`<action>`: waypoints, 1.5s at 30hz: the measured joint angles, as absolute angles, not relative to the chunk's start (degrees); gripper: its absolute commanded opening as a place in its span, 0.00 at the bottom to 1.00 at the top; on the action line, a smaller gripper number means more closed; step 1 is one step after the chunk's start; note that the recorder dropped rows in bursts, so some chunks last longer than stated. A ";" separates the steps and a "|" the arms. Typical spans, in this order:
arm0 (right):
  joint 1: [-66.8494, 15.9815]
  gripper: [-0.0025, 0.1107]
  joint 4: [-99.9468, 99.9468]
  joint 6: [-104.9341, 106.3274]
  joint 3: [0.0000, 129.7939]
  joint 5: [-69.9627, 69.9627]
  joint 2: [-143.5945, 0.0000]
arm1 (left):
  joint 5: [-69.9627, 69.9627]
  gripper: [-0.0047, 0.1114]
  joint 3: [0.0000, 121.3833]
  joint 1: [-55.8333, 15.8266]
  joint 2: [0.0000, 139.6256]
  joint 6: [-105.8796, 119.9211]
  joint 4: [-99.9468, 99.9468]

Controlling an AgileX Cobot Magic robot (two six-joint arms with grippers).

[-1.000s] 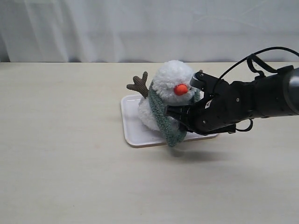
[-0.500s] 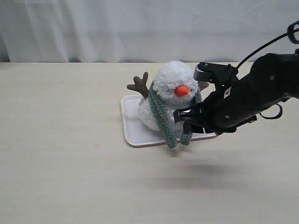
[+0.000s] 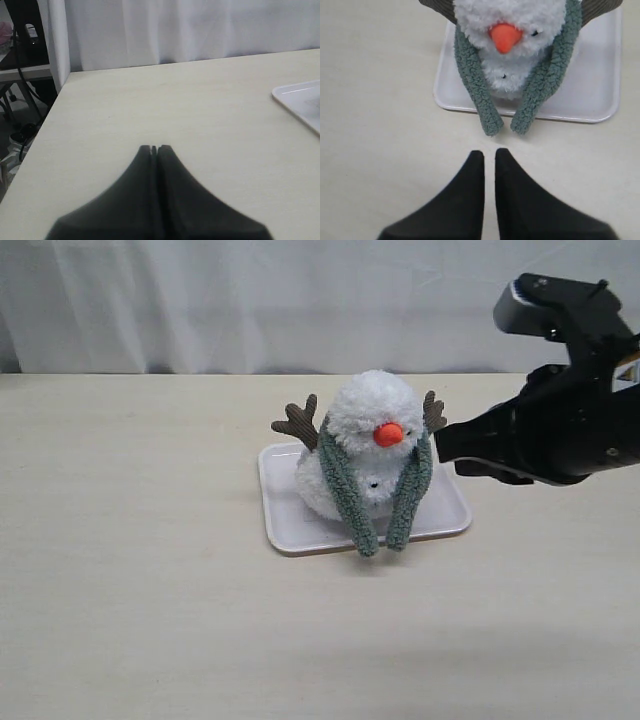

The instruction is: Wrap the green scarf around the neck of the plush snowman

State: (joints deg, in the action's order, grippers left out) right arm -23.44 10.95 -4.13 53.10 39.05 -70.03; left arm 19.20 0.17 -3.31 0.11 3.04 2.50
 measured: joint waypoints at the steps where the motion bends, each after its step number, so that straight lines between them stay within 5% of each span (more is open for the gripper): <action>1: -23.44 0.06 10.95 -4.09 52.48 39.05 -68.40 | 19.20 0.04 0.17 -3.31 0.11 3.04 2.50; 45: -23.44 0.06 10.95 -2.61 45.47 52.40 -1.43 | 19.31 0.04 0.17 -3.31 0.11 3.04 2.50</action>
State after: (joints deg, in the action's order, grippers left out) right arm -23.44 10.95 -2.61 45.47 52.40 -1.43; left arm 19.31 0.17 -3.31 0.11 3.04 2.50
